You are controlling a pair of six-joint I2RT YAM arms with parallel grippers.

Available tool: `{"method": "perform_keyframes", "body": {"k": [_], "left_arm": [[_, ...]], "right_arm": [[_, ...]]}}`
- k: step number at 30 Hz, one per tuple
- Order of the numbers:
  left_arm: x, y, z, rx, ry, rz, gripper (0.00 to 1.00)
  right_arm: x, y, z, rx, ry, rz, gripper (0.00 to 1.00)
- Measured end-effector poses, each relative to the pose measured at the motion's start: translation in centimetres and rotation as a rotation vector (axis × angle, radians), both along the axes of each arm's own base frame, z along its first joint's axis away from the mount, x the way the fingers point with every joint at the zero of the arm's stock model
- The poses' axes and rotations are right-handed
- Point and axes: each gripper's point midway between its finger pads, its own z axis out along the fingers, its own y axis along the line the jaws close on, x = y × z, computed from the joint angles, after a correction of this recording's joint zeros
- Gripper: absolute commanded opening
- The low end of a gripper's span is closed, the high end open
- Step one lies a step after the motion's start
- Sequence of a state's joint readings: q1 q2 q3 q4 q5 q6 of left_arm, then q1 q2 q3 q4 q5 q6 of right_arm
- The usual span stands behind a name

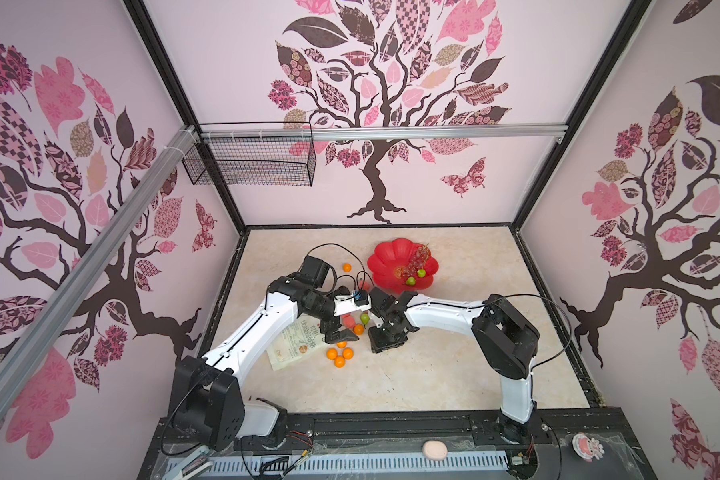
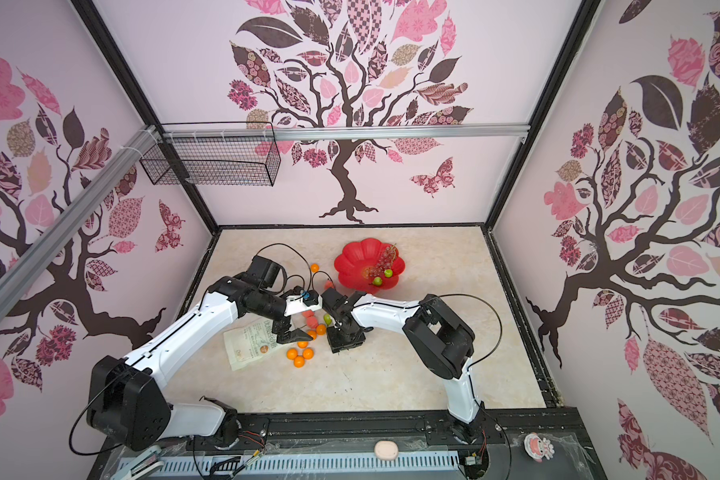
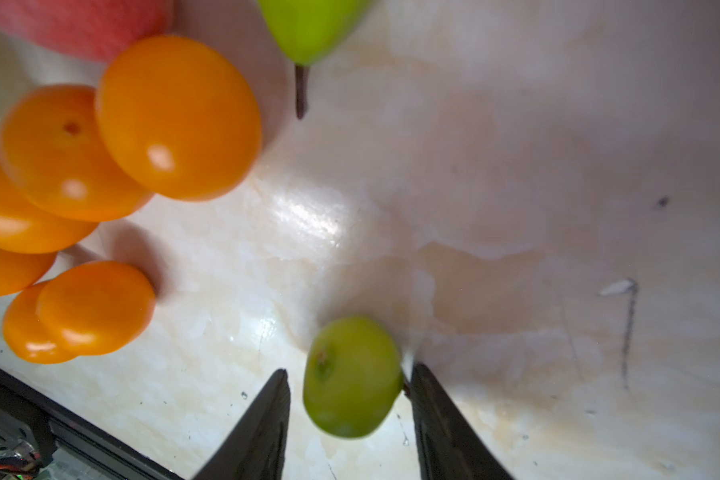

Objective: Place and organize the fake fruits in the fruit bowl
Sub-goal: 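Lower the right gripper over the small green pear and close on it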

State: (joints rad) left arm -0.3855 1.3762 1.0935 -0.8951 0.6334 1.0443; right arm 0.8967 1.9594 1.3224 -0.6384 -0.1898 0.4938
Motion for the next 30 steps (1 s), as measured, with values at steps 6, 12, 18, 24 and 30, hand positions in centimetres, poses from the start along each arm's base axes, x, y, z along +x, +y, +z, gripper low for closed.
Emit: {"method": "perform_keyframes", "body": {"k": [6,12,18,24,30], "left_arm": [[0.0,0.0,0.0,-0.003,0.001,0.0,0.98],[0.0,0.0,0.1,-0.006,0.003,-0.001,0.98],[0.0,-0.1,0.1,-0.007,0.003,-0.001,0.98],[-0.1,-0.1,0.1,-0.011,0.005,-0.002,0.98],[-0.1,-0.1,0.2,-0.019,0.008,-0.004,0.98]], "right_arm": [[0.4,-0.6,-0.1,-0.036,-0.022,-0.004,0.5],[1.3,-0.6,-0.3,-0.076,-0.061,0.005,0.51],[2.0,-0.4,-0.3,-0.094,-0.082,0.009,0.52],[2.5,-0.4,-0.4,-0.112,-0.103,0.011,0.5],[2.8,-0.6,-0.4,-0.127,-0.124,0.018,0.49]]}}
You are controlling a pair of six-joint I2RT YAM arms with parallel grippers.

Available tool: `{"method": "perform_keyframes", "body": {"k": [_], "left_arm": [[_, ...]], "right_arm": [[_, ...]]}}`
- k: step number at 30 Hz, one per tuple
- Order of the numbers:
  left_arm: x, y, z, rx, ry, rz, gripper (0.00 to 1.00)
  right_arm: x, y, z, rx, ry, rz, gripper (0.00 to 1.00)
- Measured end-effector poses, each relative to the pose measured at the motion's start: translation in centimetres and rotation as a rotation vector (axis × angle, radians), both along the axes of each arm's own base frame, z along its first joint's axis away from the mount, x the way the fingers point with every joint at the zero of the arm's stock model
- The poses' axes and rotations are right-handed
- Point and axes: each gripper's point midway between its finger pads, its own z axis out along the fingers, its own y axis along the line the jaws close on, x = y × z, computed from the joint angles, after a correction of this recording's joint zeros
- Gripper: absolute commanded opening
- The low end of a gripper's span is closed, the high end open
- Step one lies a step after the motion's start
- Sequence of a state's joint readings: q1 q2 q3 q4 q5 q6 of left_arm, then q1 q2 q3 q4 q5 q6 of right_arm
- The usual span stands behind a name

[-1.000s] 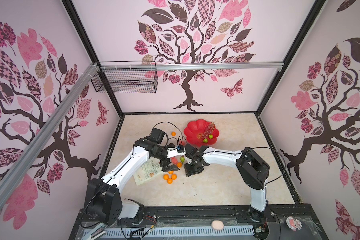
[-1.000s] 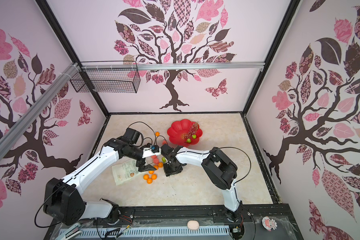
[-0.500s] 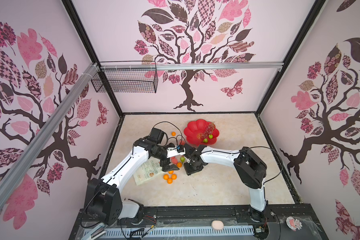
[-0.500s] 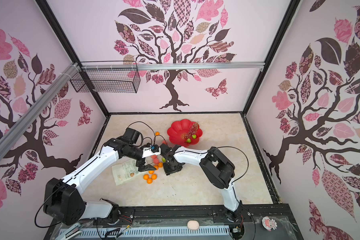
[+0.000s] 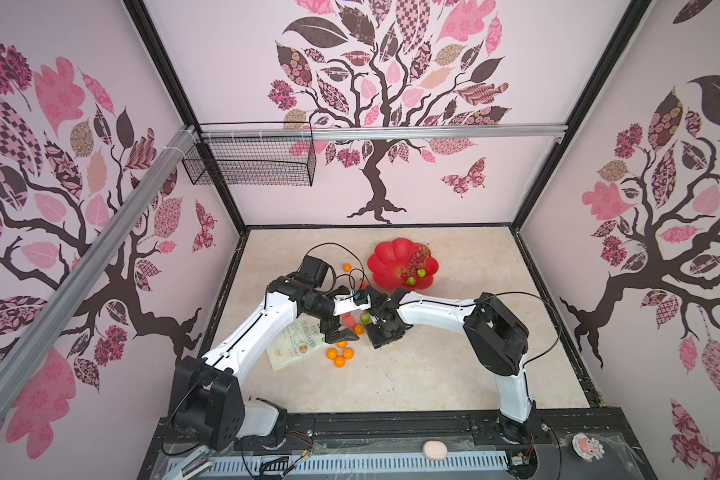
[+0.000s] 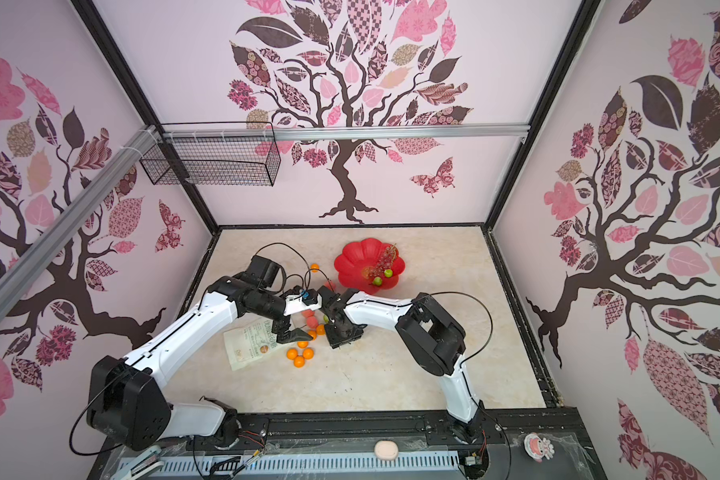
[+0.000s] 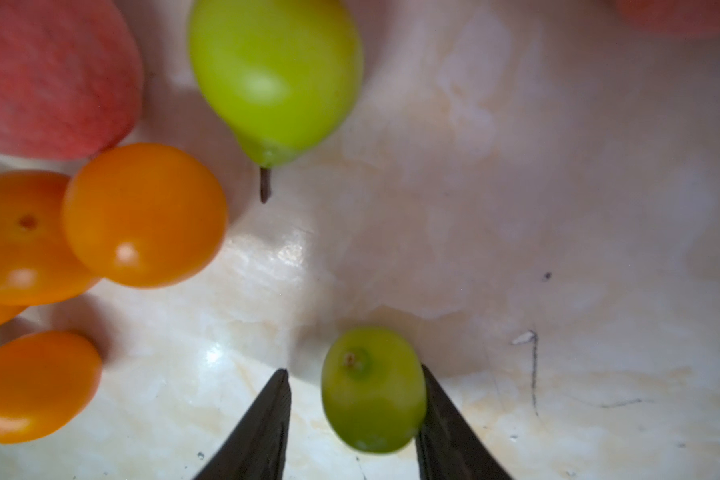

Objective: Place and organize the fake fruits in the fruit bowl
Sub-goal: 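Lower the right gripper over the small green pear and close on it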

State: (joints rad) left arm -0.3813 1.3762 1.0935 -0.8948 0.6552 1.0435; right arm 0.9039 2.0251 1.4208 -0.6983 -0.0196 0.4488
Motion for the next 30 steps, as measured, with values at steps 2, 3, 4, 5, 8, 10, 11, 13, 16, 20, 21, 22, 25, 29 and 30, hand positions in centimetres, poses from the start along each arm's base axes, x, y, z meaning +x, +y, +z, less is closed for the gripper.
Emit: {"method": "perform_keyframes", "body": {"k": [2,3,4,5,8,10,11,13,16,20,21,22,25,29,30], "left_arm": [[0.0,0.0,0.0,-0.001,0.0,-0.001,0.98],[0.0,0.0,0.0,-0.002,0.0,-0.001,0.98],[0.0,0.0,0.0,-0.003,0.001,-0.001,0.98],[0.0,0.0,0.0,-0.003,0.001,-0.001,0.98],[0.0,0.0,0.0,-0.003,0.002,0.0,0.98],[0.0,0.0,0.0,-0.003,0.002,0.001,0.98],[0.0,0.0,0.0,-0.003,0.002,0.002,0.98],[0.0,0.0,0.0,-0.003,0.002,0.002,0.98],[0.0,0.0,0.0,-0.004,0.003,0.003,0.98],[0.0,0.0,0.0,-0.004,0.003,0.002,0.98],[0.0,0.0,0.1,-0.005,0.003,0.002,0.98],[0.0,0.0,0.1,-0.006,0.004,0.002,0.98],[0.0,0.0,0.1,-0.012,0.005,0.002,0.98],[0.0,-0.1,0.2,-0.02,0.009,0.002,0.98],[0.0,-0.1,0.2,-0.022,0.009,0.001,0.98]], "right_arm": [[0.2,-0.1,-0.1,-0.009,-0.009,0.001,0.5],[0.3,-0.2,-0.1,-0.015,-0.016,0.002,0.51],[0.5,-0.2,-0.1,-0.021,-0.021,0.002,0.51],[0.6,-0.2,-0.1,-0.026,-0.026,0.002,0.51],[1.0,-0.2,-0.1,-0.04,-0.04,0.005,0.49],[1.1,-0.3,-0.2,-0.047,-0.045,0.009,0.48],[1.1,-0.3,-0.2,-0.049,-0.046,0.011,0.47],[1.2,-0.3,-0.2,-0.052,-0.049,0.013,0.44],[1.2,-0.4,-0.2,-0.054,-0.051,0.015,0.42],[1.2,-0.4,-0.2,-0.056,-0.052,0.014,0.41],[1.2,-0.4,-0.3,-0.057,-0.052,0.014,0.41],[1.2,-0.5,-0.2,-0.057,-0.052,0.014,0.4],[1.2,-0.5,-0.3,-0.058,-0.053,0.013,0.39],[1.3,-0.5,-0.2,-0.057,-0.053,0.012,0.39],[1.3,-0.5,-0.2,-0.055,-0.053,0.011,0.39]]}}
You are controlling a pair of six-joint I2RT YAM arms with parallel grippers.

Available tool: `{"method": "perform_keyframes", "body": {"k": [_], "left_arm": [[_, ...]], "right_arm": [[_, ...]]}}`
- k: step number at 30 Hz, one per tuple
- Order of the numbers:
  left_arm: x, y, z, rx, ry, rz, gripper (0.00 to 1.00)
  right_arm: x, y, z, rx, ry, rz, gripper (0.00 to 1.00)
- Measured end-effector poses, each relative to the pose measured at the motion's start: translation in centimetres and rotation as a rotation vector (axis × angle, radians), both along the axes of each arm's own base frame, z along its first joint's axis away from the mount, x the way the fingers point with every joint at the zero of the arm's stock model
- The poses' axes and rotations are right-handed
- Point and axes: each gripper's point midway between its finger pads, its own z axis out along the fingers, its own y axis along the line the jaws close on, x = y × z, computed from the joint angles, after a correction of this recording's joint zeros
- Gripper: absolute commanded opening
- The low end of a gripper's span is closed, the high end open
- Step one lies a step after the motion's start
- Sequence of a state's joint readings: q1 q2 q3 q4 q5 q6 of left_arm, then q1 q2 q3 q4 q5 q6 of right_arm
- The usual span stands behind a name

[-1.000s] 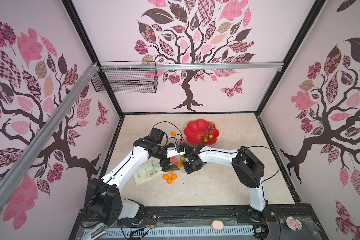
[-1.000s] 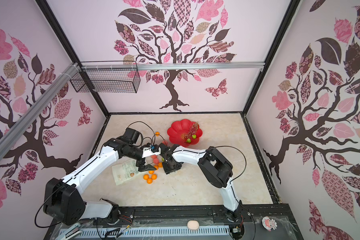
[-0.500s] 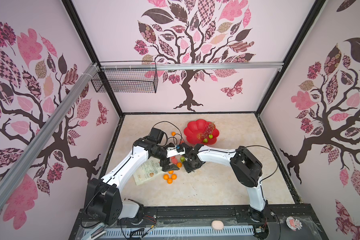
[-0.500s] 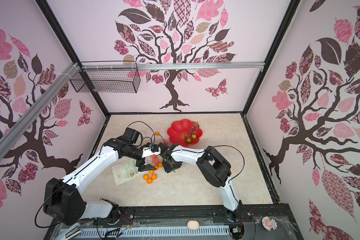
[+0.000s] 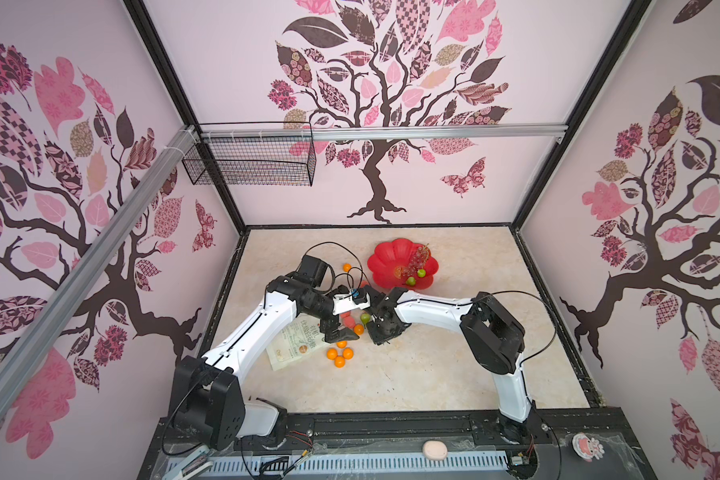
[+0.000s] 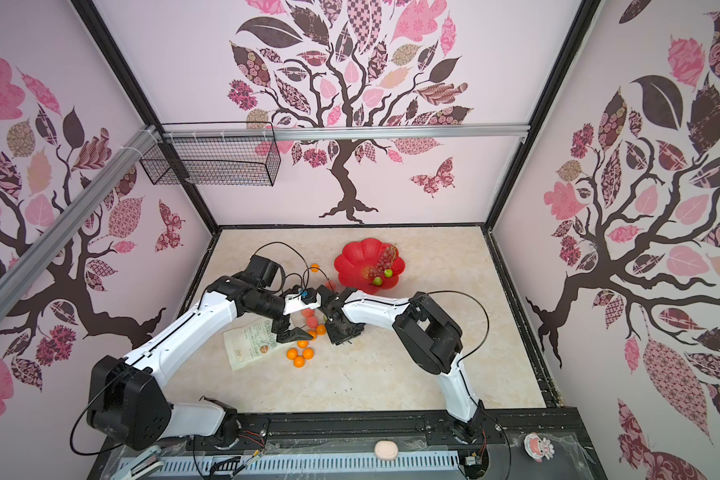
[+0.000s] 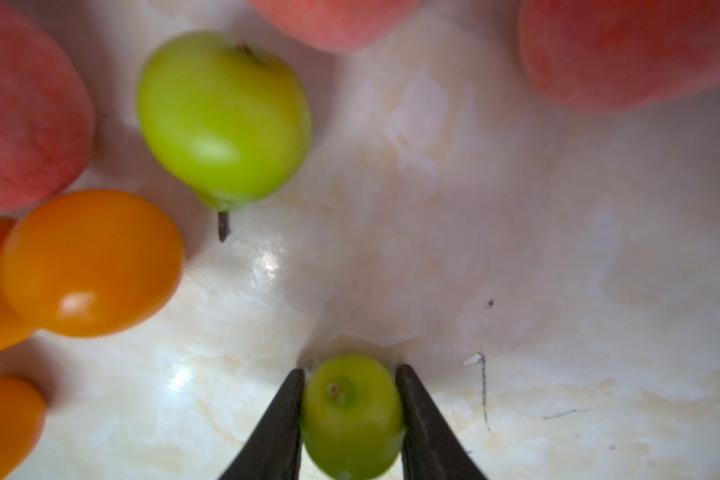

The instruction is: Place and organize the fake fruits in the fruit bowl

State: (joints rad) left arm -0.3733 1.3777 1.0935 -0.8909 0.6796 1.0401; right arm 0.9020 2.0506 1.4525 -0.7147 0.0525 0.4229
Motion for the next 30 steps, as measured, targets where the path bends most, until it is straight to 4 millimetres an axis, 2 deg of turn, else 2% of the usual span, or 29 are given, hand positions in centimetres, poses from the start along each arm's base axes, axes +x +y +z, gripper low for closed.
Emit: {"method": "perform_keyframes", "body": {"k": [6,11,18,22,26,30], "left_arm": [[0.5,-0.5,0.5,-0.032,-0.025,-0.003,0.98],[2.2,-1.4,2.0,-0.097,-0.085,0.033,0.98],[5.2,-3.1,4.6,-0.234,-0.117,0.123,0.98],[7.5,-4.1,5.1,-0.302,-0.09,0.204,0.98],[10.4,-4.8,4.6,-0.332,-0.073,0.315,0.98],[12.3,-5.7,3.3,-0.325,-0.053,0.423,0.98]], "right_arm": [[0.5,-0.1,0.2,0.028,0.016,-0.021,0.39],[2.2,-1.2,1.6,0.075,0.016,-0.074,0.39],[6.6,-4.8,6.4,0.17,-0.063,-0.197,0.39],[9.3,-7.0,7.7,0.197,-0.09,-0.266,0.39],[11.3,-9.3,8.3,0.209,-0.101,-0.322,0.39],[13.7,-11.2,10.0,0.231,-0.146,-0.369,0.39]]}}
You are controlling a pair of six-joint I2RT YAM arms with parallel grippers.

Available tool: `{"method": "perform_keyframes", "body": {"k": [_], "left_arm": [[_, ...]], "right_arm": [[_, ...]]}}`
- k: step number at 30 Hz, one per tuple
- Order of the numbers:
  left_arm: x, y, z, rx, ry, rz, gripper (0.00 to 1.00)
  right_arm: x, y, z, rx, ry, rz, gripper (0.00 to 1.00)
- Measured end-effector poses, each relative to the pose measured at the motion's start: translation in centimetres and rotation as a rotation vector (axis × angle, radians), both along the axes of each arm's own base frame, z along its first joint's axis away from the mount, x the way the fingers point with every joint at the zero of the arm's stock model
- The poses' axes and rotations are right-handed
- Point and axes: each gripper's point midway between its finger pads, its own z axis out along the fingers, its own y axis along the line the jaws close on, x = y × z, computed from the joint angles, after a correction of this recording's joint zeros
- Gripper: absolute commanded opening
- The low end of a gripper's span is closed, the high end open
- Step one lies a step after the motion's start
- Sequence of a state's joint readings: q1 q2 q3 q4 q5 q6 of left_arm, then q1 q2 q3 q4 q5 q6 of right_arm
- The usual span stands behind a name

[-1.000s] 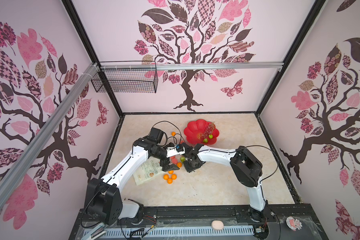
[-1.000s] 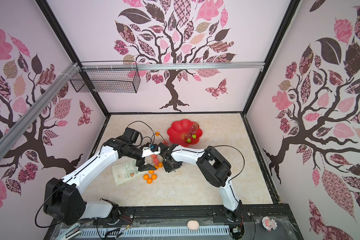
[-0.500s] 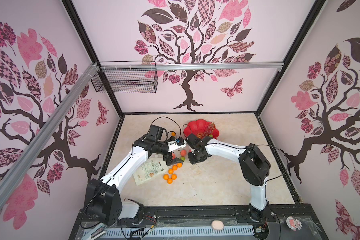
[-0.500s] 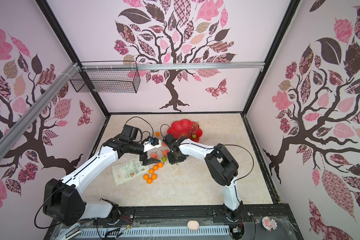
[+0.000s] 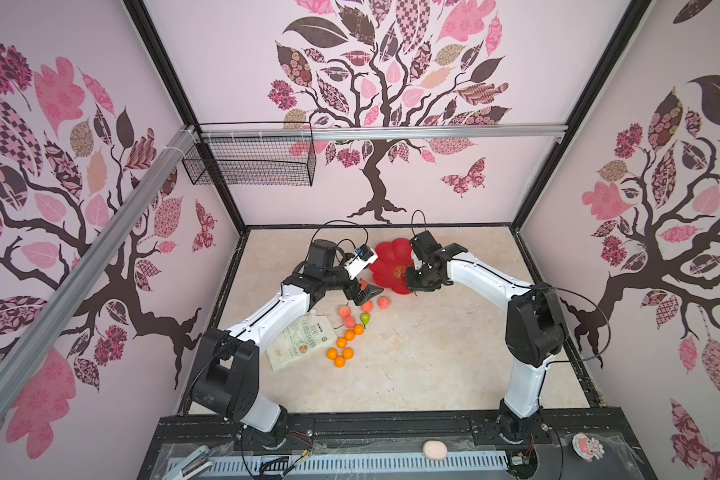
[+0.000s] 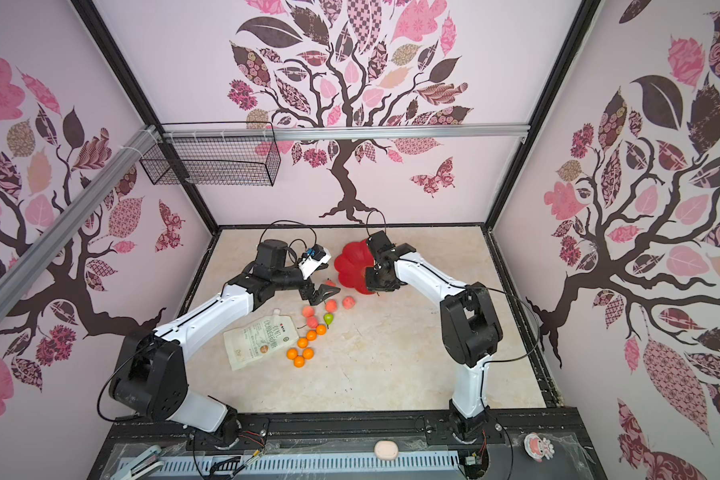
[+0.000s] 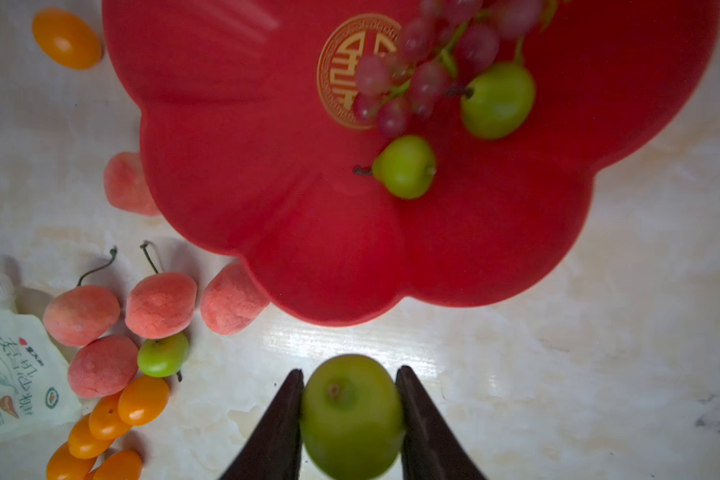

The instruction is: Place and organize the fake fruits in the fruit bowl

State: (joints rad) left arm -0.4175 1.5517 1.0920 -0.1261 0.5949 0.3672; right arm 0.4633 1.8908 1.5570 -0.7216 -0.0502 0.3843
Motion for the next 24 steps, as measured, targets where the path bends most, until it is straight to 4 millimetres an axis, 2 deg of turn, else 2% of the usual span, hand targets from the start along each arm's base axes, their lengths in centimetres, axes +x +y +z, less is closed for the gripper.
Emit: {"method": "perform_keyframes", "body": {"k": [5,8,11,16,21,24], "left_arm": [[1.2,-1.4,0.5,-0.017,-0.021,0.092,0.98],[1.7,-2.2,1.0,-0.046,-0.031,0.141,0.98],[2.7,-2.4,0.7,-0.073,-0.007,0.212,0.98],[4.1,-1.8,-1.1,-0.093,0.081,0.335,0.98],[4.3,-2.0,-2.9,-0.085,0.141,0.37,0.98],[4.1,-2.2,-3.3,-0.072,0.15,0.371,0.98]], "right_arm": [[3.0,-1.9,2.1,0.022,-0.061,-0.054,0.39],[5.0,-2.9,2.5,0.026,-0.083,-0.084,0.39],[6.7,-3.6,1.5,0.02,-0.076,-0.106,0.39],[8.9,-4.7,-0.3,-0.006,-0.056,-0.137,0.39],[11.0,-5.5,-0.5,-0.038,-0.082,-0.16,0.39],[11.5,-5.9,-1.0,-0.056,-0.081,-0.167,0.39]]}}
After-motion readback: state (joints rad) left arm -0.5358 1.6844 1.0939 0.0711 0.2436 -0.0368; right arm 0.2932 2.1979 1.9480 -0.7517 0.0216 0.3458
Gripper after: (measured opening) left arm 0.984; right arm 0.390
